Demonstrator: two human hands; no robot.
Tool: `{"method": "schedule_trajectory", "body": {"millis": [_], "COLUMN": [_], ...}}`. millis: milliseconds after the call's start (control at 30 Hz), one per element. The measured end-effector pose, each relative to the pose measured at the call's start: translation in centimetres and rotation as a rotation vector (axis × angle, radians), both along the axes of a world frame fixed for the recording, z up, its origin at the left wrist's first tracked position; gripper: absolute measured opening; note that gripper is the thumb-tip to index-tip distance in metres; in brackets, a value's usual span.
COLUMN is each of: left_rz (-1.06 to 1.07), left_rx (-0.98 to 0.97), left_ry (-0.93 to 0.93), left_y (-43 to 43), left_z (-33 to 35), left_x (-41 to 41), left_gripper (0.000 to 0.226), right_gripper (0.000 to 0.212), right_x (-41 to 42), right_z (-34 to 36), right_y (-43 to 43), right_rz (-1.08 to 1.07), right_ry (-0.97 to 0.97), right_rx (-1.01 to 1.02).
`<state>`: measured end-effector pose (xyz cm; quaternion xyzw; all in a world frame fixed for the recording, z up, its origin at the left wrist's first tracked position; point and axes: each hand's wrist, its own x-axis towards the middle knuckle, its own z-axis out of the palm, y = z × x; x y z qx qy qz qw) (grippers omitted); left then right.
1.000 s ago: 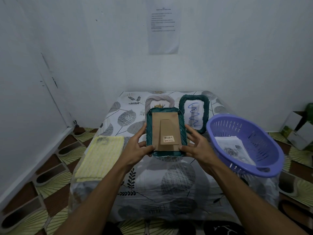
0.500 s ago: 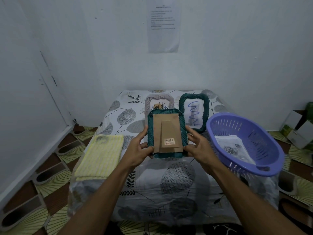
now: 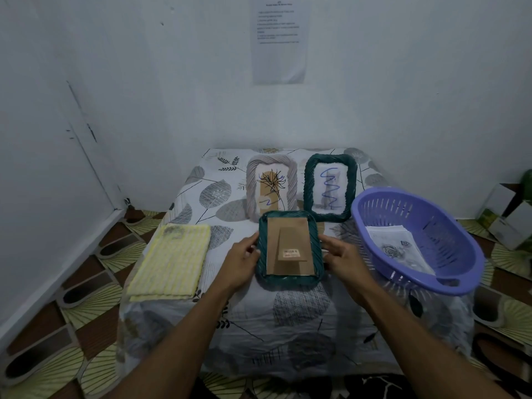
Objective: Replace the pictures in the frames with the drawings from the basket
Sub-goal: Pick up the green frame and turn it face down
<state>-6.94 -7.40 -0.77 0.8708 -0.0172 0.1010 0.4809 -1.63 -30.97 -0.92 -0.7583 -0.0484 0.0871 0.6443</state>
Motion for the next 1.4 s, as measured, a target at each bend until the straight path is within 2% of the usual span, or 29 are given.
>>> {"method": "schedule_trajectory", "body": {"millis": [100, 267, 367, 633, 800, 933, 1167, 1400], "left_rz": [-0.007, 0.164, 0.21, 0.09, 0.087, 0.094, 0.081, 0.102], "left_rx": [0.23, 0.579, 0.721, 0.379, 0.353, 0.352, 0.299, 0.124], "left_ry": [-0.013, 0.007, 0.013, 0.09, 0.152, 0.171, 0.053, 0.004], "left_y": [-0.1, -0.1, -0.1, -2.3, -4.6, -5.8, -6.4, -5.9], "left_z": [-1.6, -2.4, -2.2, -1.3, -1.0, -1.1, -0.8, -0.5], "left_x": [0.4, 0.5, 0.9, 2.1, 2.9, 3.1, 3.4, 4.2], "left_gripper": [0.041, 0.021, 0.029, 0.036, 0.036, 0.038, 0.036, 0.03], "right_gripper": [0.057, 0.045, 0.045, 0.037, 0.035, 0.033, 0.031, 0.03], "right_x": [-0.1, 0.2, 0.5, 2.1, 2.6, 2.3, 1.9, 1.8], "right_z": [-0.2, -0.3, -0.4, -0.8, -1.2, -1.6, -2.7, -2.9], "right_y": [-0.1, 0.8, 1.2, 1.1, -0.4, -1.1, -1.1, -1.0], "right_rz": [0.025, 0.064, 0.021, -0.016, -0.071, -0.077, -0.119, -0.122], "right_ry": [-0.09, -0.23, -0.252, -0.237, -0.239, -0.316, -0.436, -0.463], "right_rx": [-0.147, -0.475, -0.552, -0.591, -0.579, -0.585, -0.561, -0.601]}}
